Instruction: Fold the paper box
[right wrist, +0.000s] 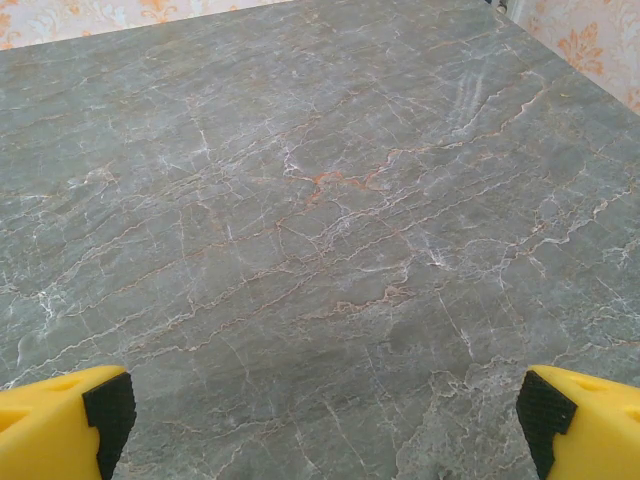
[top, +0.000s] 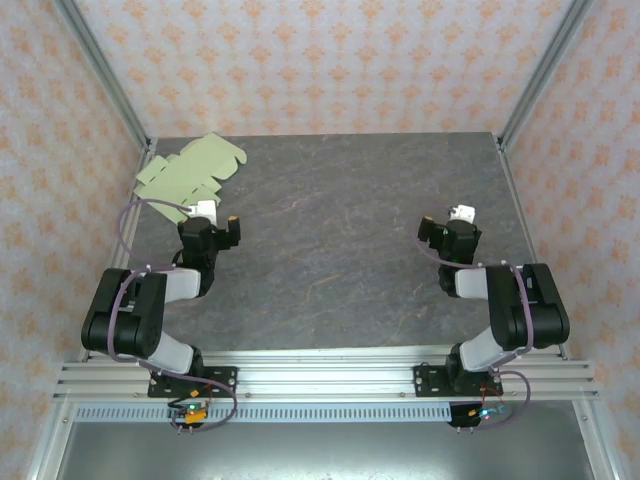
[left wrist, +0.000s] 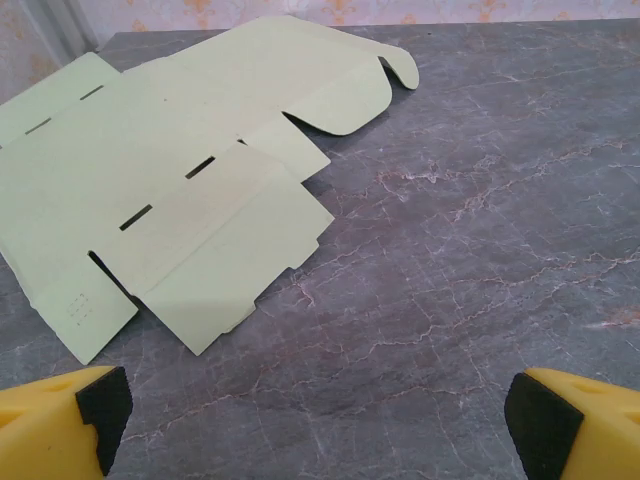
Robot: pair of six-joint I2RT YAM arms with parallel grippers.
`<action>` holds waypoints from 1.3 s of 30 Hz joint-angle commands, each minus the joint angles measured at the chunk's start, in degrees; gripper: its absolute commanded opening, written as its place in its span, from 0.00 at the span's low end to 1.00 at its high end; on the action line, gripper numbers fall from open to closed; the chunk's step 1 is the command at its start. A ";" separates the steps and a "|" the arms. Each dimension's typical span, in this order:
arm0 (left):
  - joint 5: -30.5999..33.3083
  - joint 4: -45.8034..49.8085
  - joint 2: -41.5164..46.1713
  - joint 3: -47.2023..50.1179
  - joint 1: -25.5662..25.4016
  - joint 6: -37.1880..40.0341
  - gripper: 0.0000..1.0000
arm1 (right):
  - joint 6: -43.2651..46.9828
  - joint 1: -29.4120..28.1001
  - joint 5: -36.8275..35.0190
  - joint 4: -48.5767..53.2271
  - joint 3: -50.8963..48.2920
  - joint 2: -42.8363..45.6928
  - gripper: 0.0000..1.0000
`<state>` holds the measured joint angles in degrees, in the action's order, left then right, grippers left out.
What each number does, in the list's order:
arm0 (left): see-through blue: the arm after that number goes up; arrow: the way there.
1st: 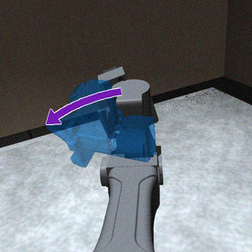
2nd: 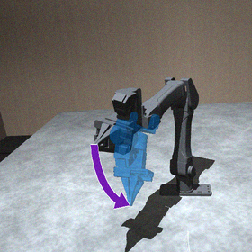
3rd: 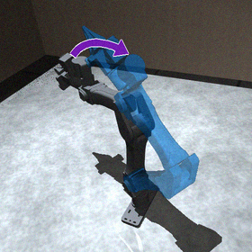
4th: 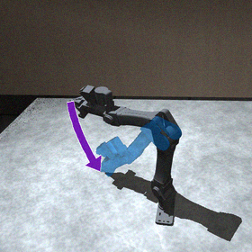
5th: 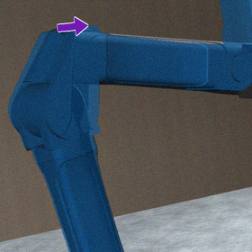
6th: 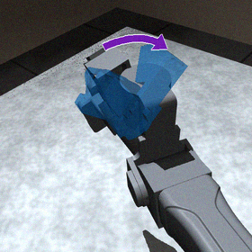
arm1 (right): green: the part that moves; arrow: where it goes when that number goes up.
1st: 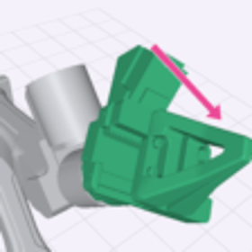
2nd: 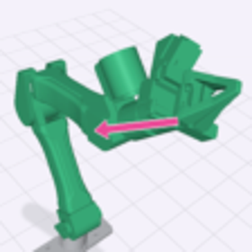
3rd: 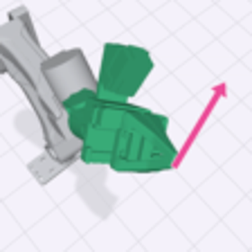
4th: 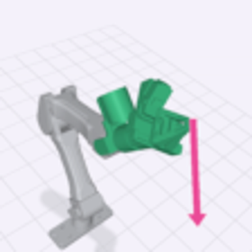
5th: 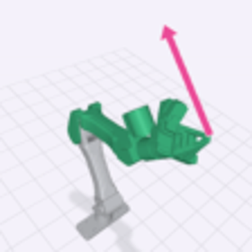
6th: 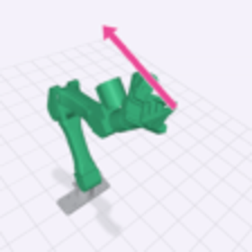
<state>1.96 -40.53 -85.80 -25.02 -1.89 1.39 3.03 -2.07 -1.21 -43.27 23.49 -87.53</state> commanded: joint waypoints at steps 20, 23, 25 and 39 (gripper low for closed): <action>1.03 -0.42 0.28 -0.30 -0.39 -0.11 1.00 | 0.40 0.37 0.57 -0.08 0.97 0.48 0.99; 1.03 -0.49 0.28 -0.22 -0.37 -0.16 1.00 | 0.40 0.32 0.60 -0.07 0.95 0.49 0.99; 0.91 -0.51 0.30 -0.21 -0.21 -0.27 1.00 | 0.40 0.38 0.59 -0.07 0.97 0.43 0.99; 6.81 25.03 16.28 -6.94 -1.32 -7.72 1.00 | 1.03 0.35 2.19 2.61 0.10 5.88 0.99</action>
<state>5.08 -24.75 -74.85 -29.04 -2.66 -1.96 3.18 -2.07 -0.49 -42.24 23.46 -86.06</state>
